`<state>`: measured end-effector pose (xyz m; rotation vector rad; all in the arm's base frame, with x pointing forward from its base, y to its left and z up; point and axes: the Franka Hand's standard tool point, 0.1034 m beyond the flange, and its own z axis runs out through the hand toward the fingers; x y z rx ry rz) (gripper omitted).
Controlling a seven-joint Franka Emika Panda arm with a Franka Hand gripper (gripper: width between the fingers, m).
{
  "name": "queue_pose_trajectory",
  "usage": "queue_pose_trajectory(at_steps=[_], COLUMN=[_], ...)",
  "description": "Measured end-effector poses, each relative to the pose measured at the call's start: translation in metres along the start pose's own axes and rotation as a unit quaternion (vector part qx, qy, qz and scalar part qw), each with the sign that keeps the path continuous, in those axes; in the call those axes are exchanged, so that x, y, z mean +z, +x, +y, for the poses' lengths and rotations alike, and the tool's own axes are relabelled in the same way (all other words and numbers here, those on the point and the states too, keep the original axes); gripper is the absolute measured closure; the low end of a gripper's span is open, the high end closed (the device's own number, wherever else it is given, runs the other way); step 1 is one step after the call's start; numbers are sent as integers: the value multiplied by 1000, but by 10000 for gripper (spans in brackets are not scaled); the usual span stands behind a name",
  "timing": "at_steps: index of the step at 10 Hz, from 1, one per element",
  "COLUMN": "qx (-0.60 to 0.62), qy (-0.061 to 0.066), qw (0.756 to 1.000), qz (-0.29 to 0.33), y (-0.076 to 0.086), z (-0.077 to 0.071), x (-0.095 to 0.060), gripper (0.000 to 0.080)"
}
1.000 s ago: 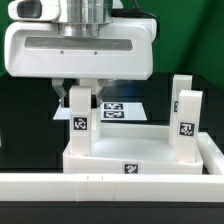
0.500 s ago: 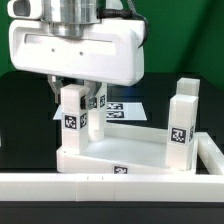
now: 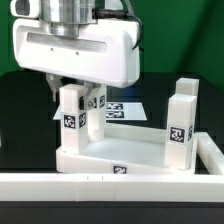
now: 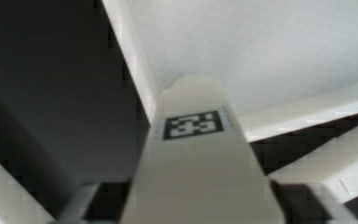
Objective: Assemble desk
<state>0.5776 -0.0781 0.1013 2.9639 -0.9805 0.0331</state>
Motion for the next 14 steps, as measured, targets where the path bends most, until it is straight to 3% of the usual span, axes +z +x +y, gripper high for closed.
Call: queue_pose_trajectory(at_steps=[1,2,3,4,6,14], qx=[0,2,7,13,16,16], qy=[3,9,17,23,23,22], qw=[1000,1000,1000,1000,1000,1000], qz=[1,2,1,-4,3,2], y=[0,-2,-10,-19,-28,-27], z=[-3,-5,-11,-19,-35,-31], x=[-3,-8,-18,-25,-28,-26], gripper=[219,219,170,154,151,150])
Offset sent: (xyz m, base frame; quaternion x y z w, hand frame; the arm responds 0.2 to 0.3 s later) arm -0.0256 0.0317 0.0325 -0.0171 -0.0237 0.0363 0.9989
